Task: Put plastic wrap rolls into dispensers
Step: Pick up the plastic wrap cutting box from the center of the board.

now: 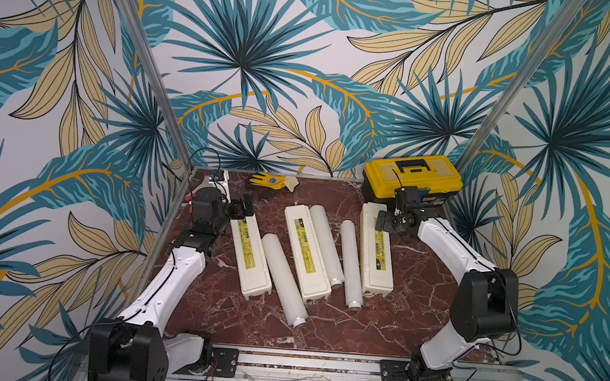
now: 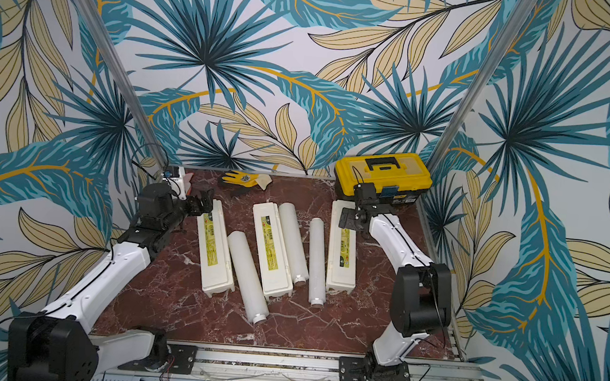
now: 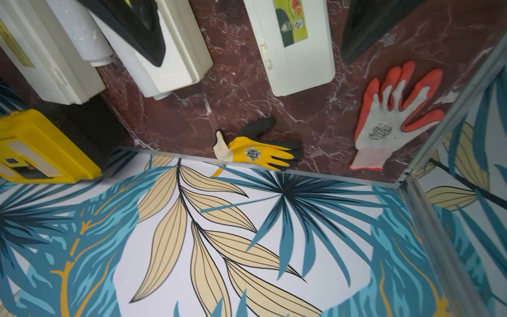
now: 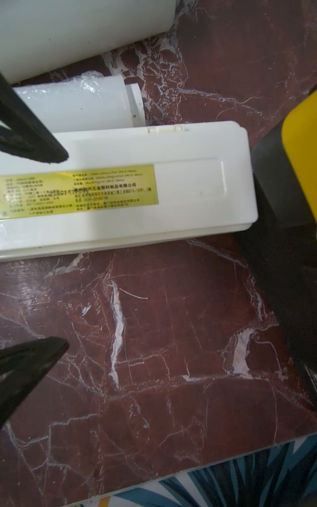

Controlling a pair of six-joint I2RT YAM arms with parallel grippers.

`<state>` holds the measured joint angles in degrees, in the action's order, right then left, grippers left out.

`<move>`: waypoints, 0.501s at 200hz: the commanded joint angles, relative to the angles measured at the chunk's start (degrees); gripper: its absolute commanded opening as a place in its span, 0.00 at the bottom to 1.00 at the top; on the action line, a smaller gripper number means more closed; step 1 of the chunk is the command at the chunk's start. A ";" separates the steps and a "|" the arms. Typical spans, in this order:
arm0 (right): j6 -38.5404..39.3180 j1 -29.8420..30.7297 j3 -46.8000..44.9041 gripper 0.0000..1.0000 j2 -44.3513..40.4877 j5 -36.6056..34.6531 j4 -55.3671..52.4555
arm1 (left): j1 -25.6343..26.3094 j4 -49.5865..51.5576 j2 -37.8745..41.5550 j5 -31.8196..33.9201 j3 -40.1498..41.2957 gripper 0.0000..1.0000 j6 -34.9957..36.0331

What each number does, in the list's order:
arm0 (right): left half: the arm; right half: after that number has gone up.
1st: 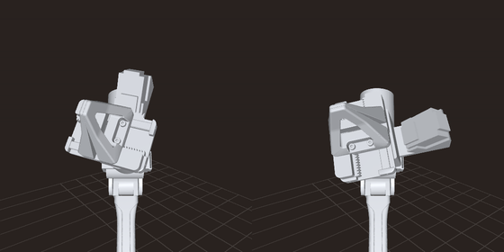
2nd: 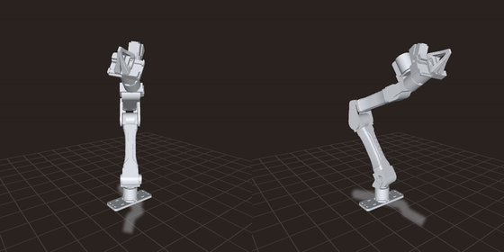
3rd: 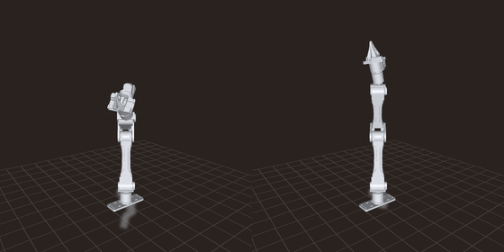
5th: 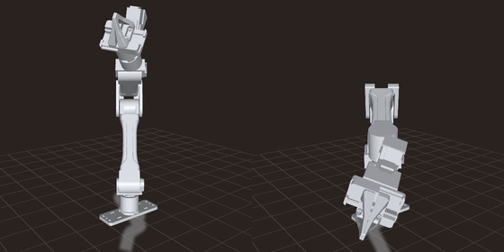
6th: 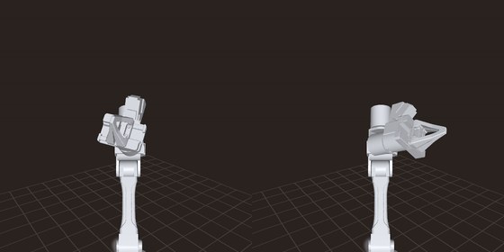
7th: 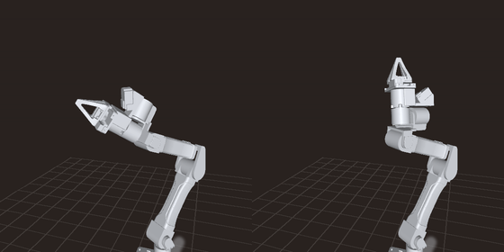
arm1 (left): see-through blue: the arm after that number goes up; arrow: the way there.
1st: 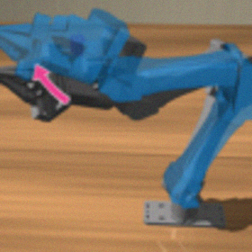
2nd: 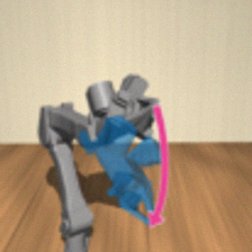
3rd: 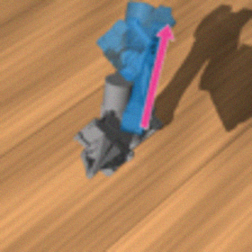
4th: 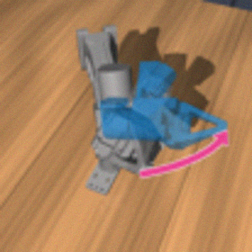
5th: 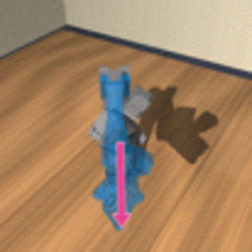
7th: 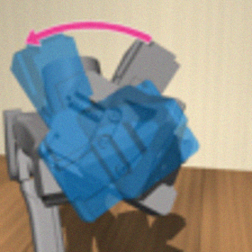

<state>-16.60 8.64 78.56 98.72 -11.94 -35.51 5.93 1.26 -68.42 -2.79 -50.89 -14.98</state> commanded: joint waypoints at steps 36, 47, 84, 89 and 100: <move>-1.04 2.08 6.40 0.99 9.62 0.99 -3.87 | 1.10 2.40 -0.37 -2.42 -1.32 1.00 0.05; -0.90 2.12 6.88 0.99 10.66 1.74 -3.93 | 1.20 2.44 -0.72 -2.58 -1.31 1.00 0.42; 2.78 2.08 6.35 0.99 11.83 5.73 -3.25 | 1.10 2.36 -1.60 -2.56 -1.49 1.00 1.18; 3.30 2.08 6.26 0.99 12.08 6.35 -3.42 | 1.15 2.42 -1.77 -2.60 -1.41 1.00 1.25; 4.50 2.08 6.25 0.99 12.60 7.73 -3.59 | 1.12 2.43 -2.17 -2.69 -1.56 1.00 1.32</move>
<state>-15.55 10.52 85.54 109.01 -7.92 -36.27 7.03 2.90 -69.82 -4.60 -50.89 -14.59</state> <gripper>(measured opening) 0.993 0.997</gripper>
